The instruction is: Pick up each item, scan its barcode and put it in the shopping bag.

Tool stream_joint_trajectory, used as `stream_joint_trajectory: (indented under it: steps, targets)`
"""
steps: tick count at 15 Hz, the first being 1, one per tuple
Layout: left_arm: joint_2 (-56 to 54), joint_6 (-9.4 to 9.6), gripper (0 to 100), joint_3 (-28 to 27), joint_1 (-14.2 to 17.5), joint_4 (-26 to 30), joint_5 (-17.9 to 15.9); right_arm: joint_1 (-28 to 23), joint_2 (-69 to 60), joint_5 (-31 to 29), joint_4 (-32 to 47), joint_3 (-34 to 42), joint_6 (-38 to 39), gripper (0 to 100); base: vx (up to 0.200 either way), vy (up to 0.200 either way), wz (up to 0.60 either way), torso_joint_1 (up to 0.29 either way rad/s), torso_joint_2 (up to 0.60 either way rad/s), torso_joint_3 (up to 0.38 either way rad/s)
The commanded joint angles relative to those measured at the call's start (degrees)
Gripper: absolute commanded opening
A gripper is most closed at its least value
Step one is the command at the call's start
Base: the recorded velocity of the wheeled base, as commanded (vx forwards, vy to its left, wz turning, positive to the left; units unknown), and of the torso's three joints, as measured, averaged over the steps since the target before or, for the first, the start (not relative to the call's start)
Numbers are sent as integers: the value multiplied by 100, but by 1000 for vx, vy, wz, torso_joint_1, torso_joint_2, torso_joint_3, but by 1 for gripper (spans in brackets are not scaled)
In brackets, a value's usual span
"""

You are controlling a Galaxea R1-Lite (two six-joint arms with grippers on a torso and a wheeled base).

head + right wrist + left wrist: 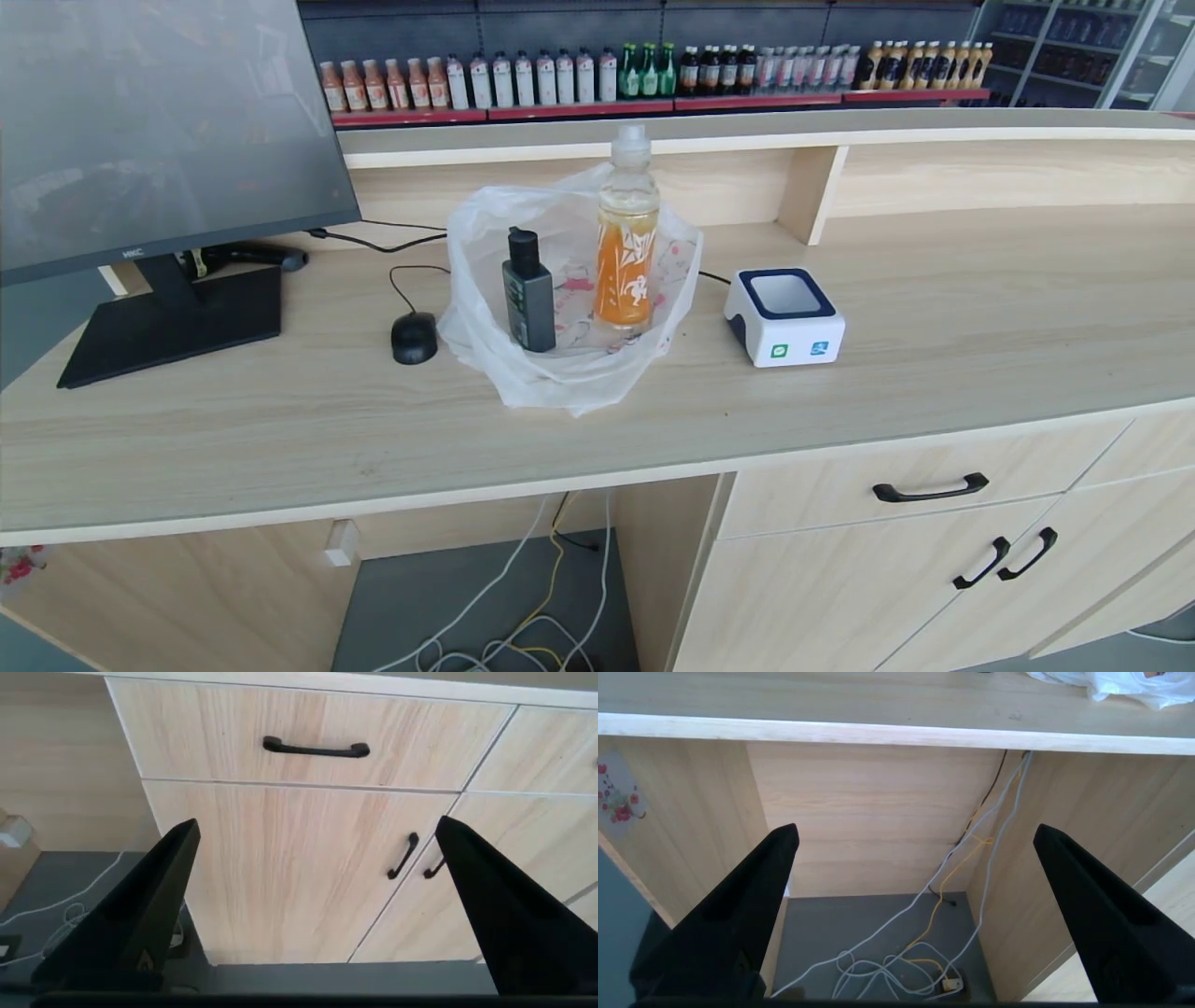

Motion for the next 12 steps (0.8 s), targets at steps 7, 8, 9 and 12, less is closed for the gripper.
stream_joint_trajectory:
  steps: [7, 8, 9, 12]
  targets:
    - [-2, 0, 100, 0, 0, 0, 0, 379, -477, -258, 143, 41, 295, 100, 0, 0, 0, 0, 0, 0]
    - [-2, 9, 100, 0, 0, 0, 0, 379, -477, -258, 134, 41, 295, 100, 0, 0, 0, 0, 0, 0]
    - [-2, 9, 100, 0, 0, 0, 0, 379, -477, -258, 143, 41, 348, 100, 0, 0, 0, 0, 0, 0]
    - [-2, 0, 100, 0, 0, 0, 0, 379, -477, -372, 152, 41, 594, 100, 0, 0, 0, 0, 0, 0]
